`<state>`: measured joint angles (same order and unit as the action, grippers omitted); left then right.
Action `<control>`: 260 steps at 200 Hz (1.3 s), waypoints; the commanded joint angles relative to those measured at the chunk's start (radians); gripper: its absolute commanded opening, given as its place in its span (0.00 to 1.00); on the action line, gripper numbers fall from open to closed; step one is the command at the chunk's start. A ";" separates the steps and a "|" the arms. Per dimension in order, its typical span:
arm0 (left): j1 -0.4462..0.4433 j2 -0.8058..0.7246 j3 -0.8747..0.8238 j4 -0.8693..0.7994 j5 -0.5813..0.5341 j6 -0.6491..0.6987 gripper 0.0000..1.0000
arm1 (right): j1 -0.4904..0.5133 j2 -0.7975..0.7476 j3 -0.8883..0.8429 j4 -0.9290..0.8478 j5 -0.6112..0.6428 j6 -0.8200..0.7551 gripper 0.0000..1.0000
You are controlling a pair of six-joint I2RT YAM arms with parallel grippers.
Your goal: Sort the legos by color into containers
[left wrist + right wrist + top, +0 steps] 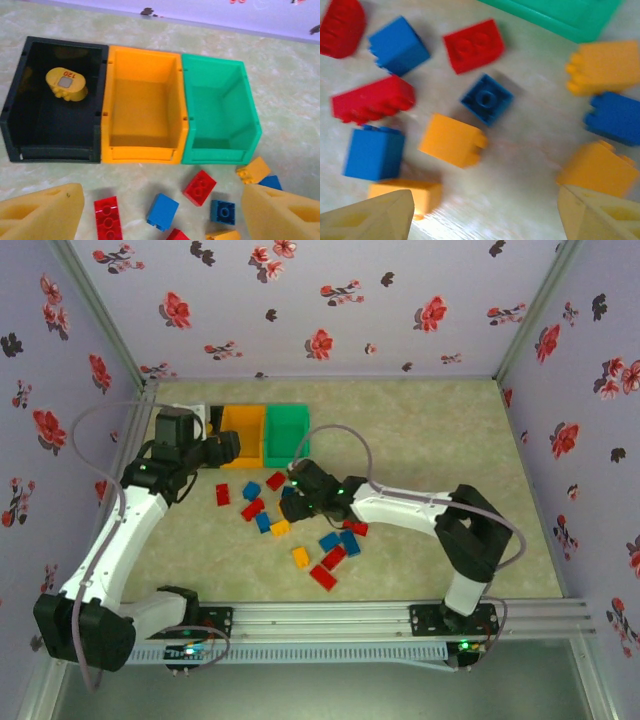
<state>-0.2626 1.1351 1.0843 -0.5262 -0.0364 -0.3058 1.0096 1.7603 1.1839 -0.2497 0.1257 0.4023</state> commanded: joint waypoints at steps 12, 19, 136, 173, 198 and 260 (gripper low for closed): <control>-0.001 0.028 0.062 -0.103 -0.111 -0.007 0.81 | 0.066 0.083 0.118 -0.008 0.104 0.108 0.75; 0.000 0.028 0.066 -0.114 -0.123 -0.007 0.81 | 0.075 0.099 0.133 -0.010 0.105 0.111 0.74; 0.000 0.037 0.078 -0.138 -0.140 0.008 0.82 | 0.148 0.306 0.336 -0.137 0.064 0.079 0.65; -0.001 0.042 0.083 -0.145 -0.140 0.010 0.82 | 0.164 0.367 0.395 -0.181 0.071 0.088 0.61; -0.002 0.037 0.082 -0.144 -0.141 0.010 0.82 | 0.177 0.397 0.429 -0.224 0.111 0.093 0.56; -0.001 0.034 0.088 -0.150 -0.143 0.010 0.82 | 0.185 0.426 0.448 -0.244 0.148 0.089 0.48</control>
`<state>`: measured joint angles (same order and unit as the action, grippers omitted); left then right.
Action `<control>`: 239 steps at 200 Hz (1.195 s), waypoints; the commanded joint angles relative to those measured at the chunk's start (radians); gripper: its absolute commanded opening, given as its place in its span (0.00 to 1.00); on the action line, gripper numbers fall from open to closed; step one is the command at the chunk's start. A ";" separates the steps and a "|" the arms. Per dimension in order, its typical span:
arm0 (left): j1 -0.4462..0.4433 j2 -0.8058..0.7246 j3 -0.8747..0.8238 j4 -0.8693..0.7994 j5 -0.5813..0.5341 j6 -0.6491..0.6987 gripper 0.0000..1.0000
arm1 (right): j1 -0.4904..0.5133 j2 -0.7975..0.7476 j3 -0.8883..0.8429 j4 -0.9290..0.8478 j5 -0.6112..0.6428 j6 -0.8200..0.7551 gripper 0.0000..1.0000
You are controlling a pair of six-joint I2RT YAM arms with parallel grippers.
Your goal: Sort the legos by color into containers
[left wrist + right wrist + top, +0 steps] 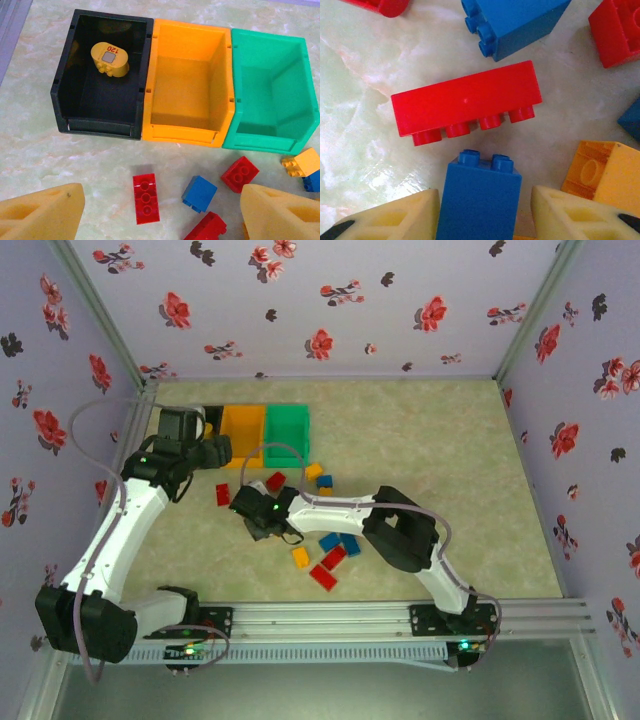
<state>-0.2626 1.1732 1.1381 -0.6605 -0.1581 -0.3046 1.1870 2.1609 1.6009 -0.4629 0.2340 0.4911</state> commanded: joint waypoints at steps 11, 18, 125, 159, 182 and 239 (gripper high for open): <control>-0.001 -0.005 0.034 -0.018 -0.021 0.009 0.82 | 0.007 0.028 0.032 -0.029 0.039 -0.001 0.45; -0.002 -0.006 0.035 -0.020 -0.023 0.008 0.82 | 0.008 0.027 0.033 -0.031 0.041 0.000 0.42; -0.002 -0.007 0.058 -0.044 -0.037 0.007 0.81 | -0.023 -0.153 0.029 -0.059 0.135 -0.073 0.29; -0.002 -0.007 0.068 -0.057 -0.042 0.011 0.80 | -0.065 -0.212 0.039 -0.045 0.146 -0.134 0.29; -0.002 -0.007 0.082 -0.080 -0.056 0.013 0.80 | -0.110 -0.225 0.073 -0.036 0.139 -0.186 0.28; 0.000 -0.020 0.076 -0.107 -0.068 0.007 0.80 | -0.233 -0.124 0.246 0.053 0.037 -0.260 0.28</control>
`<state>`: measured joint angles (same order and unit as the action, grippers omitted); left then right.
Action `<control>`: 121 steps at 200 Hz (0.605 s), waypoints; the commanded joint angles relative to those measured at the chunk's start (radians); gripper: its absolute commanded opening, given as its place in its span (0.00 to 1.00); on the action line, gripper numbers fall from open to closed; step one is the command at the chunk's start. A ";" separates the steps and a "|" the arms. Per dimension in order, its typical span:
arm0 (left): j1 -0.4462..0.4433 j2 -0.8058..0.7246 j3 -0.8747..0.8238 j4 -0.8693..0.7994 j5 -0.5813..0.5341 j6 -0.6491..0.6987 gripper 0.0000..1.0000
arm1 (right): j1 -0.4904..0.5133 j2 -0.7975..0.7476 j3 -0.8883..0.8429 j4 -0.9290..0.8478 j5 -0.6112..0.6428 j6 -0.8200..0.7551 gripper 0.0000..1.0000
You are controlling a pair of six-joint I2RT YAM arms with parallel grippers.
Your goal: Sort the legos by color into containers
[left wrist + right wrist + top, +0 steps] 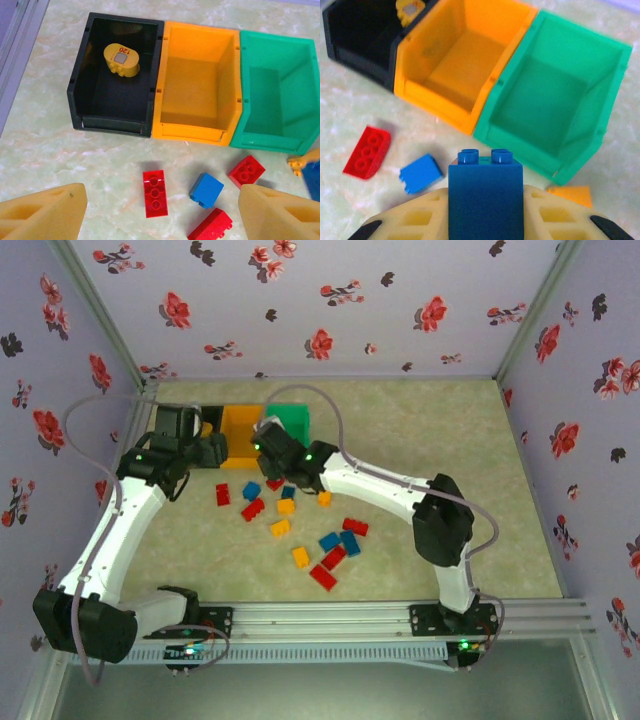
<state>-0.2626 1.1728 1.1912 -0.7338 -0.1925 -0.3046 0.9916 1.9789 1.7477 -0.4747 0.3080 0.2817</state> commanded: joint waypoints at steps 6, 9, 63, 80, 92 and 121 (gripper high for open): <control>-0.001 -0.021 0.021 -0.040 -0.046 0.006 0.80 | -0.049 0.071 0.114 0.082 -0.047 -0.053 0.28; -0.001 -0.021 0.020 -0.043 -0.050 0.006 0.80 | -0.054 0.077 0.121 0.094 -0.054 -0.053 0.28; 0.000 -0.034 -0.022 -0.041 -0.057 -0.014 0.79 | -0.102 0.246 0.292 0.204 -0.131 -0.049 0.28; -0.001 -0.038 -0.052 -0.026 -0.059 -0.032 0.79 | -0.113 0.292 0.330 0.229 -0.154 -0.026 0.29; 0.000 -0.038 -0.066 -0.026 -0.059 -0.039 0.79 | -0.120 0.322 0.355 0.250 -0.170 -0.016 0.29; -0.001 -0.047 -0.082 -0.032 -0.068 -0.050 0.79 | -0.129 0.399 0.435 0.258 -0.182 -0.007 0.36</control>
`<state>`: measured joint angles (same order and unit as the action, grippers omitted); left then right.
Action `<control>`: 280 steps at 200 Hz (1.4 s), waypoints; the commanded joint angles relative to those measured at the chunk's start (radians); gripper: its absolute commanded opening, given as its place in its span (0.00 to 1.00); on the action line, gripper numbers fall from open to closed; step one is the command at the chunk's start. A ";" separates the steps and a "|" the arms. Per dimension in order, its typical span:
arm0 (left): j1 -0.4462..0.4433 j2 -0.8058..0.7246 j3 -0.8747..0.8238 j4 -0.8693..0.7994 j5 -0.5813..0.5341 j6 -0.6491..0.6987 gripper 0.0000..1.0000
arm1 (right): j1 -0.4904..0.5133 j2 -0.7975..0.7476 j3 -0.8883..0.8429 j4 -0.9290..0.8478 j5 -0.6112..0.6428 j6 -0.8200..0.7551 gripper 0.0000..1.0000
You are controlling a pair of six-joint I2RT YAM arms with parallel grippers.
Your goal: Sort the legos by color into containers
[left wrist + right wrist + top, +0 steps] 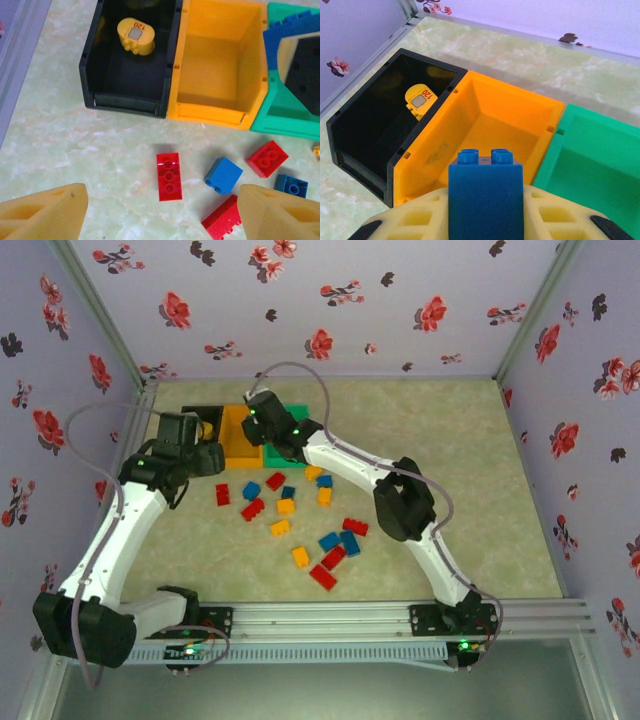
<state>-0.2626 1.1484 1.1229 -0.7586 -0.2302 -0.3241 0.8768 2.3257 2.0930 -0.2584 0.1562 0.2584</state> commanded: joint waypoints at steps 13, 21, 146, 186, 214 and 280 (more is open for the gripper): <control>0.000 -0.028 -0.018 -0.005 -0.030 -0.039 0.79 | -0.020 0.097 0.150 0.020 -0.041 0.020 0.44; -0.001 -0.031 -0.022 -0.001 -0.030 -0.047 0.79 | -0.026 0.122 0.194 -0.003 -0.043 0.022 0.49; -0.007 -0.095 -0.206 0.054 -0.036 -0.254 0.76 | -0.040 -0.511 -0.579 0.129 0.009 0.002 0.78; -0.008 -0.092 -0.289 0.077 -0.031 -0.280 0.76 | -0.041 -0.693 -0.810 0.152 0.039 0.034 0.80; -0.013 -0.042 -0.308 0.115 -0.007 -0.266 0.76 | -0.040 -0.750 -0.872 0.130 0.056 0.054 0.78; -0.013 0.159 -0.311 0.262 0.037 -0.204 0.73 | -0.041 -0.787 -0.941 0.107 0.053 0.104 0.71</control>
<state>-0.2707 1.2503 0.8177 -0.5755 -0.2058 -0.5652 0.8337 1.5822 1.1767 -0.1368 0.1852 0.3264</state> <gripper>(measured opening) 0.735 0.716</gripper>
